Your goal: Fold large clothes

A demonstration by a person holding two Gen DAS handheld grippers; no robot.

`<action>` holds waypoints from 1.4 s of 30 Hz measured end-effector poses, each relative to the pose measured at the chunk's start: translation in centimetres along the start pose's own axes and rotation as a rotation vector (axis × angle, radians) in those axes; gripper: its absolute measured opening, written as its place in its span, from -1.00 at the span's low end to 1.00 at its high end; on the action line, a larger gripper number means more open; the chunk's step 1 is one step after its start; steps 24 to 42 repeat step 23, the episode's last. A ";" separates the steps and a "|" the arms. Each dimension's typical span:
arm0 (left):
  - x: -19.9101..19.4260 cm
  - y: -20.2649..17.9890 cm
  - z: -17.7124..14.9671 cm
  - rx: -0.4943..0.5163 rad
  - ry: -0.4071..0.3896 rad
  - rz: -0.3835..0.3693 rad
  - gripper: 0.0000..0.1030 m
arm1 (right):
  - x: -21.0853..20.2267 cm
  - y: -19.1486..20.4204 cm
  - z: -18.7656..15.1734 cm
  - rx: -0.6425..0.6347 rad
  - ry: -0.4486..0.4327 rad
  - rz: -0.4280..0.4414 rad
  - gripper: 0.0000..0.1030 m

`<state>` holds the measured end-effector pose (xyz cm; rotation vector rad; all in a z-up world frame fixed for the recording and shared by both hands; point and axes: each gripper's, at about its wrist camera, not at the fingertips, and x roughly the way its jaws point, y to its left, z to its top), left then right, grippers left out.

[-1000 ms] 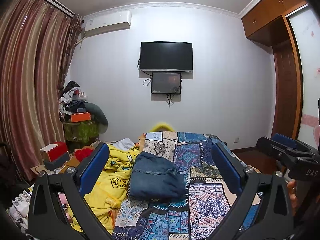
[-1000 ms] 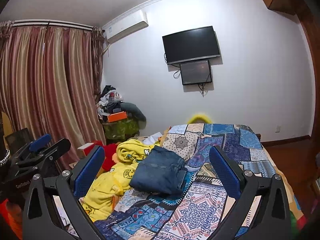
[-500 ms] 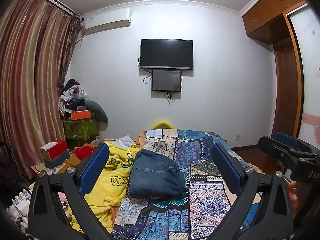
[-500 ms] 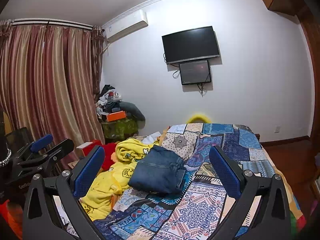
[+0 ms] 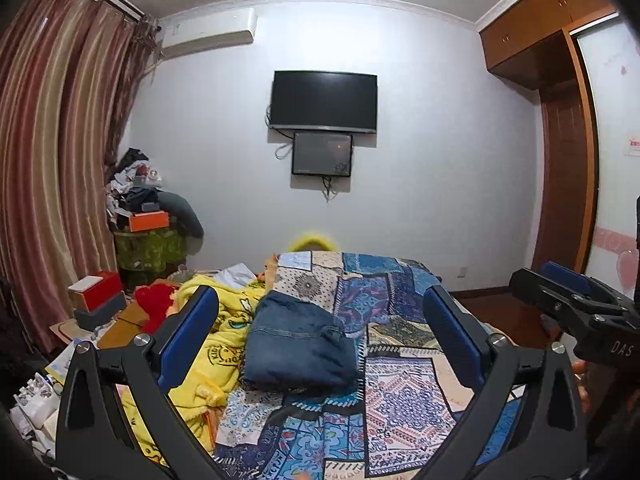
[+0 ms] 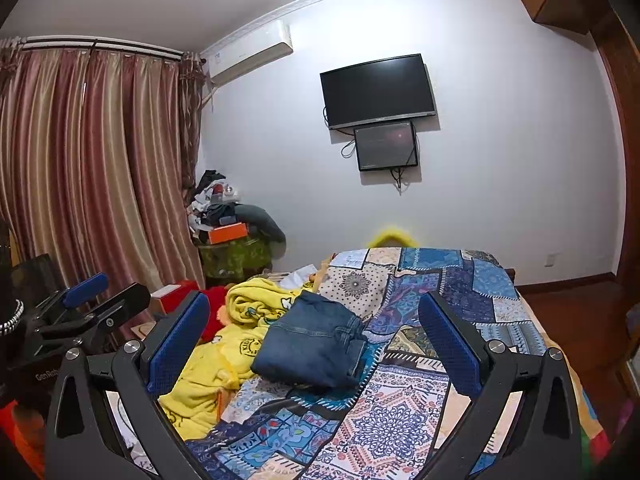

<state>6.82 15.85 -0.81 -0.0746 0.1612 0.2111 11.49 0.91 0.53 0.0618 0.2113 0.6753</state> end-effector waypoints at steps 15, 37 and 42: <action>0.3 -0.1 -0.4 0.011 0.002 -0.027 0.99 | 0.4 0.1 -0.4 0.001 0.014 -0.004 1.00; 0.7 0.5 -0.7 -0.013 0.013 -0.015 0.99 | 0.9 0.4 -0.4 -0.004 0.026 -0.006 1.00; 0.7 0.5 -0.7 -0.013 0.013 -0.015 0.99 | 0.9 0.4 -0.4 -0.004 0.026 -0.006 1.00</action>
